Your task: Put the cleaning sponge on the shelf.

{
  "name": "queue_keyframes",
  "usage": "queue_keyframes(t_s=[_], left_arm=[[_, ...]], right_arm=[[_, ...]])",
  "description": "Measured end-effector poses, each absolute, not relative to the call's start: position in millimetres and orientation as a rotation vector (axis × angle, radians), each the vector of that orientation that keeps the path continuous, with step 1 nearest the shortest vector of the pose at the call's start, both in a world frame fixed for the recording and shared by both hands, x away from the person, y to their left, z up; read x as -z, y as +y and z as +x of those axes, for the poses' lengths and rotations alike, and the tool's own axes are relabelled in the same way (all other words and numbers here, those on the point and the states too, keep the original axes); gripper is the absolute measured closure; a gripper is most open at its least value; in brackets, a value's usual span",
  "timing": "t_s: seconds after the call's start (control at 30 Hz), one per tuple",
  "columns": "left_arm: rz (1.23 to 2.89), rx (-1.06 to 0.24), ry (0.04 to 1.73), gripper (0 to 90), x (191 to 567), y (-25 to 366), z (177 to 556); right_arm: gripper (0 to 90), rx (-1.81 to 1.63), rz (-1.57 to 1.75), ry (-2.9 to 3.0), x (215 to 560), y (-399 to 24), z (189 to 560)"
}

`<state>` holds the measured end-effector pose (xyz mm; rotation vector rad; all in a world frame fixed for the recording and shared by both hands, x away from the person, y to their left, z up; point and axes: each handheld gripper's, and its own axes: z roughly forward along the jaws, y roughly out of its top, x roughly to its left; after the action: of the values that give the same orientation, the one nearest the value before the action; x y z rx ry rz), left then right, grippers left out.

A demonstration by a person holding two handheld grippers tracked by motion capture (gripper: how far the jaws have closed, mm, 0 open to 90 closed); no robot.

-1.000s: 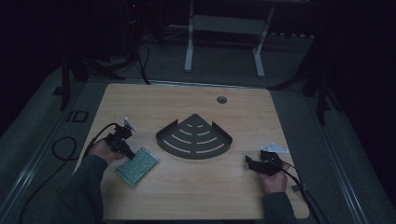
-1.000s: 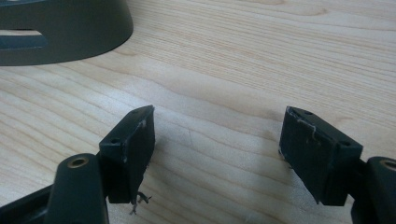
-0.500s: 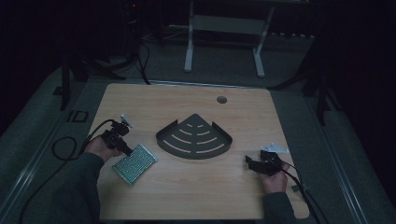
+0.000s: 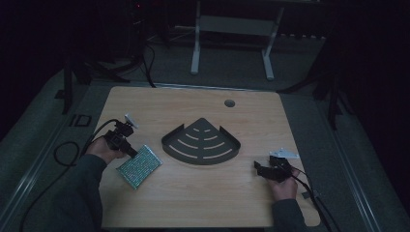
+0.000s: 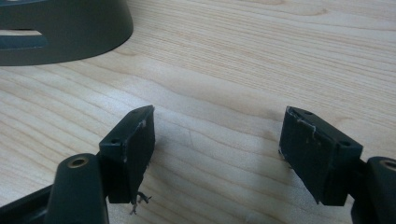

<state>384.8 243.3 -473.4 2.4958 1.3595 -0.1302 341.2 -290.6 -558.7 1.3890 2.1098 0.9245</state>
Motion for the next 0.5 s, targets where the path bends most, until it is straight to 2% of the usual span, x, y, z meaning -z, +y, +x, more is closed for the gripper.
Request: queue_keyframes(t_s=[0.5], left_arm=[[2.496,0.113,1.332,90.0,456.0,240.4,390.2]], right_arm=[[26.2,-0.925,1.389,2.110,558.7,-290.6,341.2]])
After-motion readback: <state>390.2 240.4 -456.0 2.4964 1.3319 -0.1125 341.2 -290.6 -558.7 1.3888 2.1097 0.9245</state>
